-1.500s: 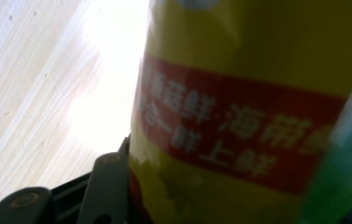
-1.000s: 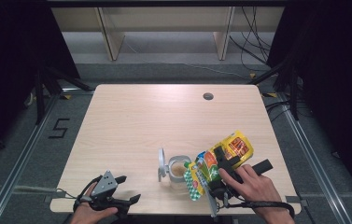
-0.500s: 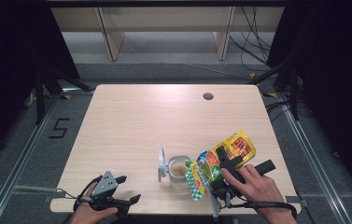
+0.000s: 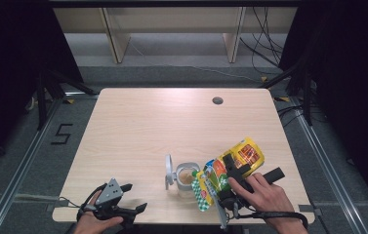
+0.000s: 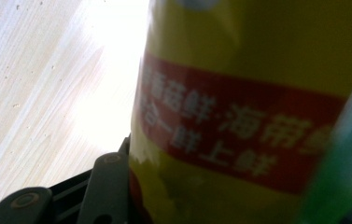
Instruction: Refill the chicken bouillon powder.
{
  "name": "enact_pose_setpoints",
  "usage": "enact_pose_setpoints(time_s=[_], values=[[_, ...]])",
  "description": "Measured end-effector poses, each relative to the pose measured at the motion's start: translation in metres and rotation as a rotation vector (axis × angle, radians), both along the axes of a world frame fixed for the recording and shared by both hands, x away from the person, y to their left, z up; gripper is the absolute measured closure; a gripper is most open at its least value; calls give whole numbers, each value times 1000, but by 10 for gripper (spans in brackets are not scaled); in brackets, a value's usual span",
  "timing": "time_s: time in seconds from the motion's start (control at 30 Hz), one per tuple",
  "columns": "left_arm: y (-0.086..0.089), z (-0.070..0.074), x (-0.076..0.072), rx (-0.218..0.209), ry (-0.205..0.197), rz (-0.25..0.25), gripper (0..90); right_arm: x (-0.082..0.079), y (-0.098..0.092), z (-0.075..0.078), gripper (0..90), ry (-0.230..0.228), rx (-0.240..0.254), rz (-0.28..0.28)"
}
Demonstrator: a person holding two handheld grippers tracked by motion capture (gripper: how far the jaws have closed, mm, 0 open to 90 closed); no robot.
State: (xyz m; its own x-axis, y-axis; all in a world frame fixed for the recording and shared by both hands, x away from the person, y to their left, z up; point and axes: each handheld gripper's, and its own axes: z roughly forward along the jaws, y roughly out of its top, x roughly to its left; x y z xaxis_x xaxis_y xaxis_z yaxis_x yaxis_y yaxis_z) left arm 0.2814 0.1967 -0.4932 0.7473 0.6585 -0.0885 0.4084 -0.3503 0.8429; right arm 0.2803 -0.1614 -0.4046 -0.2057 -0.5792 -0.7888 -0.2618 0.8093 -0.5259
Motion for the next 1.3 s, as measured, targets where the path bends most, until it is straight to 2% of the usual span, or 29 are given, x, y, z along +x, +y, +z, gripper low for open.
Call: enact_pose_setpoints(time_s=[0.03, 0.1, 0.13, 0.2, 0.3, 0.4, 0.43, 0.47, 0.5, 0.53, 0.57, 0.67, 0.7, 0.73, 0.9, 0.93, 1.07, 1.13, 1.3], values=[[0, 0, 0, -1, 0, 0, 154, 0, -1, -2, 553, 2, 20, -3], [0, 0, 0, -1, 0, 1, 154, 0, 0, -2, 554, 4, 22, -1], [0, 0, 0, -1, 1, 1, 154, 0, 2, -1, 553, -6, -7, 8], [-1, -1, -1, -13, 17, 14, 154, -1, 2, -4, 553, 5, 21, 2], [0, 0, 0, 1, 0, 0, 154, -2, 5, -1, 553, 4, -11, 18], [0, 0, 0, -1, 1, 1, 154, -3, 7, -2, 554, -6, 1, 22], [-1, 0, -1, -6, 17, 15, 154, -3, 7, -1, 554, -6, 0, 26], [-1, 0, -1, -6, 18, 14, 154, -4, 8, -2, 554, -5, 3, 24], [-1, 0, -1, -5, 17, 14, 154, -4, 8, -2, 554, 1, 2, 22], [0, 0, 0, 2, -3, -3, 154, -4, 8, -2, 554, -8, 2, 28], [0, 0, 0, 2, 0, -1, 154, -3, 8, -3, 554, 5, 13, 20], [0, 0, 0, 2, -1, -1, 154, -3, 7, -5, 554, -4, 18, 19], [0, 0, 0, -1, 1, 2, 154, -3, 7, -4, 554, 6, 12, 17], [-1, -1, -1, -13, 17, 14, 154, -2, 9, -3, 554, 5, -19, 31], [-1, 0, -1, -10, 15, 14, 154, -3, 6, -4, 554, -5, 11, 13], [-1, 0, -1, -10, 12, 12, 154, -2, 8, -2, 554, -7, -16, 26], [-1, -1, -1, -14, 17, 16, 154, -1, 7, -3, 553, -4, -19, 29], [-1, 0, -1, -15, 16, 15, 154, -1, 6, -4, 554, 9, 1, 15], [1, 1, -1, 3, 22, 11, 153, -1, 6, -3, 554, -3, 0, 20]])
